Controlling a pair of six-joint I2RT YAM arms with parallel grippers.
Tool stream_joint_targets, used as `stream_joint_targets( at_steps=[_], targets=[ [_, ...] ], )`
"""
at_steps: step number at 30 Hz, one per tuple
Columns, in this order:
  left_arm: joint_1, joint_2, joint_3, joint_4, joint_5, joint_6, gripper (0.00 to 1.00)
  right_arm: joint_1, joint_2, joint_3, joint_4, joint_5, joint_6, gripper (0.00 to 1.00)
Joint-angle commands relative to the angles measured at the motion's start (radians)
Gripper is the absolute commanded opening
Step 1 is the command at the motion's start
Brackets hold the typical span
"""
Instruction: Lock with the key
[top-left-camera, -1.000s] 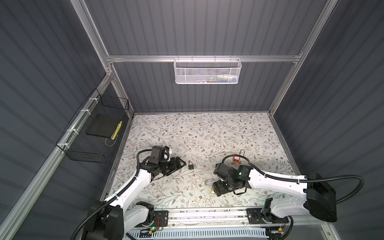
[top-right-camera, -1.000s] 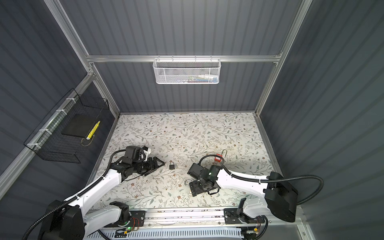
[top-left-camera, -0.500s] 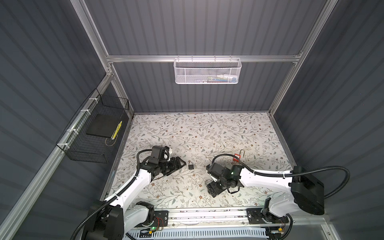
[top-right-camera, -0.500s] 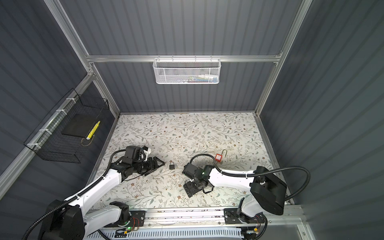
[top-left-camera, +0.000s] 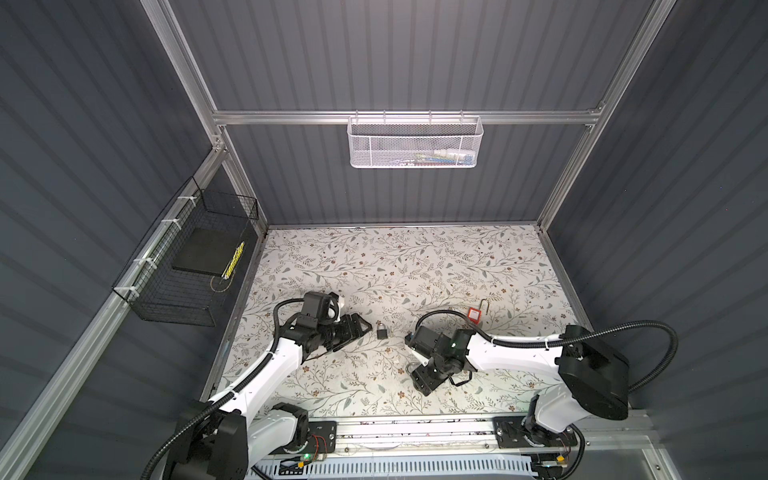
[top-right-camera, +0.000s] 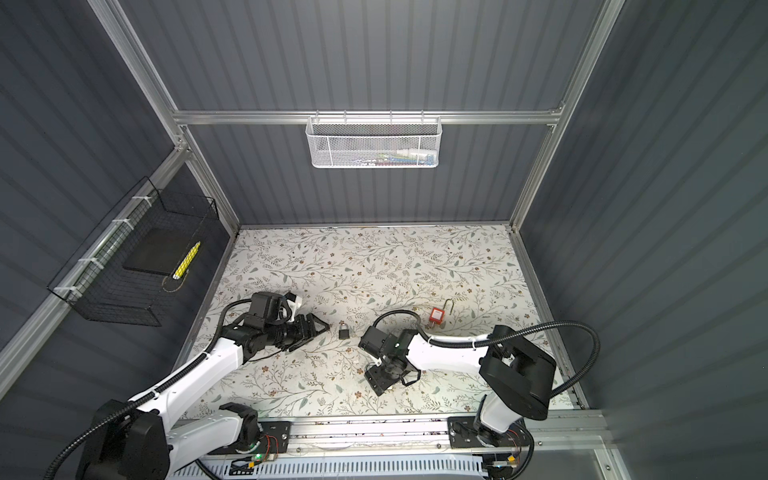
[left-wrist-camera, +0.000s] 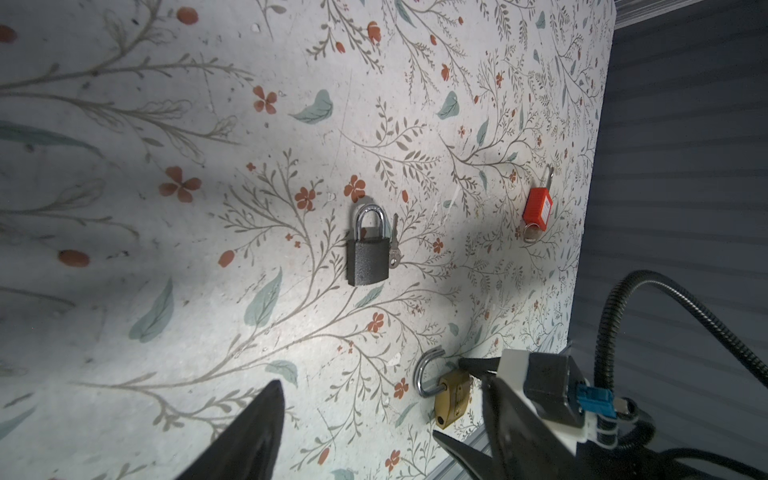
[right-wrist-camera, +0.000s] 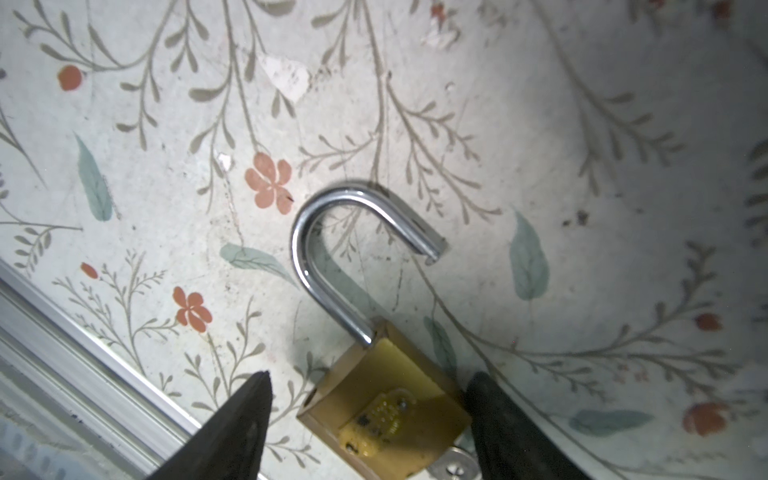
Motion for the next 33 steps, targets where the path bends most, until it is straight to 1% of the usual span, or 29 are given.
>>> stream_joint_targets(
  at_steps=[1,6,10,14,19,21,26,33],
  targets=[
    [0.005,-0.011,0.0,-0.004,0.006,-0.008,0.77,0.022,0.004,0.015,-0.057,0.0,0.017,0.76],
    [0.004,-0.017,-0.006,-0.002,0.007,-0.009,0.77,0.056,-0.009,-0.005,-0.068,0.001,0.047,0.78],
    [0.005,-0.024,-0.009,-0.003,0.007,-0.012,0.77,0.087,-0.005,-0.01,-0.086,0.041,0.055,0.78],
    [0.005,-0.03,-0.006,-0.01,0.008,-0.015,0.77,0.108,-0.003,-0.012,-0.09,0.069,0.059,0.73],
    [0.005,-0.04,-0.012,-0.013,0.012,-0.021,0.77,0.111,-0.008,-0.018,-0.076,0.11,0.063,0.62],
    [0.005,-0.042,-0.021,-0.007,0.019,-0.03,0.77,0.111,-0.004,-0.016,-0.073,0.123,0.054,0.6],
    [0.003,-0.072,-0.051,0.008,0.037,-0.06,0.77,0.111,0.006,-0.015,-0.067,0.149,0.037,0.58],
    [0.0,-0.121,-0.101,0.014,0.057,-0.101,0.77,0.114,0.017,-0.016,-0.061,0.151,0.036,0.5]
  ],
)
